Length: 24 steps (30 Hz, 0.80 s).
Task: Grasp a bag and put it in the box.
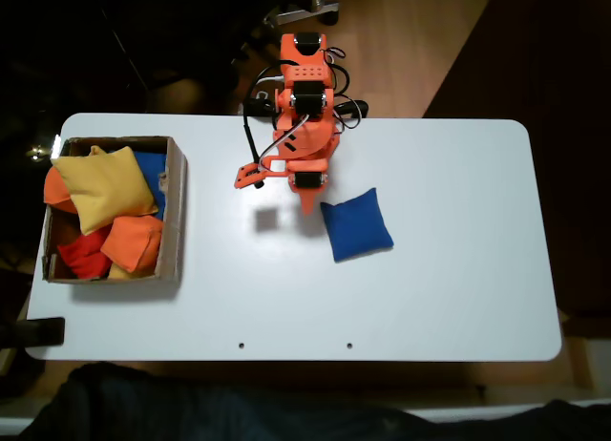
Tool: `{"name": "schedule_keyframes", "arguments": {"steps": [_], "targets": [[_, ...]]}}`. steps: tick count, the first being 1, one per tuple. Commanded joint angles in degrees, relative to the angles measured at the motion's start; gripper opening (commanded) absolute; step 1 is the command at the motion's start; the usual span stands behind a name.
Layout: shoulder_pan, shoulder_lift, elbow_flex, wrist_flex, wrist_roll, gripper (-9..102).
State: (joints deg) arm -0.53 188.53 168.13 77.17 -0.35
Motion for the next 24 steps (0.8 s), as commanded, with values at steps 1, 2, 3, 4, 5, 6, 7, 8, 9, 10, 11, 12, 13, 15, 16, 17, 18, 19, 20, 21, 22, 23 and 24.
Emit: {"name": "schedule_keyframes", "arguments": {"steps": [1,2,3,4,5,6,7,8,9,10,11,12,13,15,16,17,18,19,20,21,22,23,24], "targets": [[-0.4,0.4,-0.2,-0.2,-0.3,0],[-0.4,0.4,-0.2,-0.2,-0.3,0],[-0.4,0.4,-0.2,-0.2,-0.3,0],[-0.4,0.4,-0.2,-0.2,-0.3,0],[-0.4,0.4,-0.2,-0.2,-0.3,0],[-0.4,0.4,-0.2,-0.2,-0.3,1],[-0.4,0.4,-0.2,-0.2,-0.3,1],[-0.4,0.4,-0.2,-0.2,-0.3,1],[-0.5,0.4,-0.2,-0.2,-0.3,1],[-0.6,0.4,-0.2,-0.2,-0.3,1],[-0.6,0.3,-0.2,-0.2,-0.3,1],[-0.8,0.1,-0.3,-0.2,-0.4,1],[-0.9,-0.3,-0.3,-0.5,-0.4,1],[-1.0,-1.1,-0.4,-1.5,-0.3,0],[-1.0,-1.7,-0.4,-2.2,-0.3,0],[-0.9,-2.1,-0.4,-2.7,-0.3,0],[-0.8,-2.5,-0.4,-3.3,-0.4,0],[-0.7,-2.8,-0.4,-3.6,-0.4,0],[-0.6,-2.9,-0.4,-3.9,-0.7,0],[-0.5,-3.0,-0.5,-4.1,-0.9,0],[-0.5,-3.2,-0.7,-4.5,-1.1,0],[-0.5,-3.4,-0.8,-4.8,-1.2,0],[-0.5,-3.8,-1.1,-5.2,-1.3,0]]}}
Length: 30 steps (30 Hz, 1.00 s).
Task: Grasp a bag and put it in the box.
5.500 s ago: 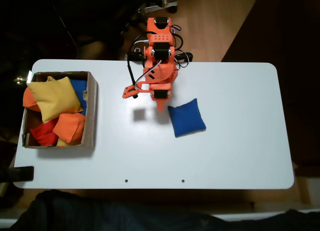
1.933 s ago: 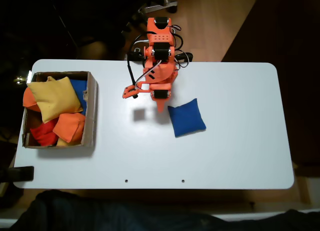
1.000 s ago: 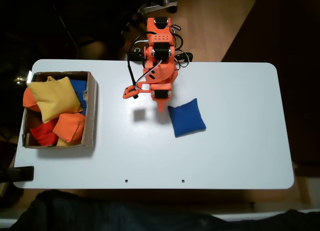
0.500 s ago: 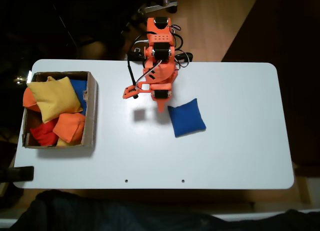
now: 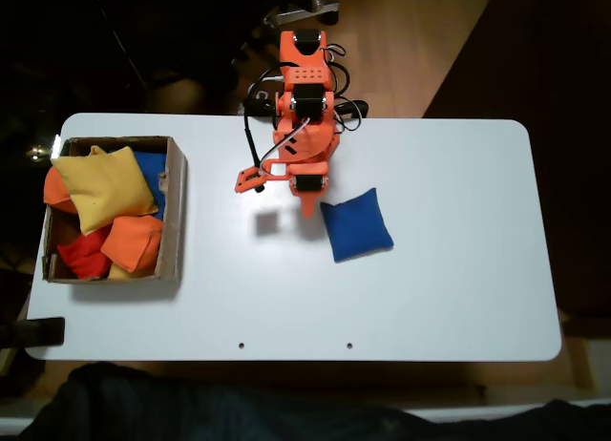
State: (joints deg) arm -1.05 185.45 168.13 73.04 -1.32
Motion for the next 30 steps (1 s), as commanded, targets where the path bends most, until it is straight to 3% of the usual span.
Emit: {"name": "schedule_keyframes", "arguments": {"steps": [1,22,30], "targets": [[-0.1,-1.1,-1.4,-1.5,-0.4,0],[-4.7,-24.6,-23.2,-3.2,0.3,1],[-7.7,-32.6,-32.7,0.5,-0.3,1]]}}
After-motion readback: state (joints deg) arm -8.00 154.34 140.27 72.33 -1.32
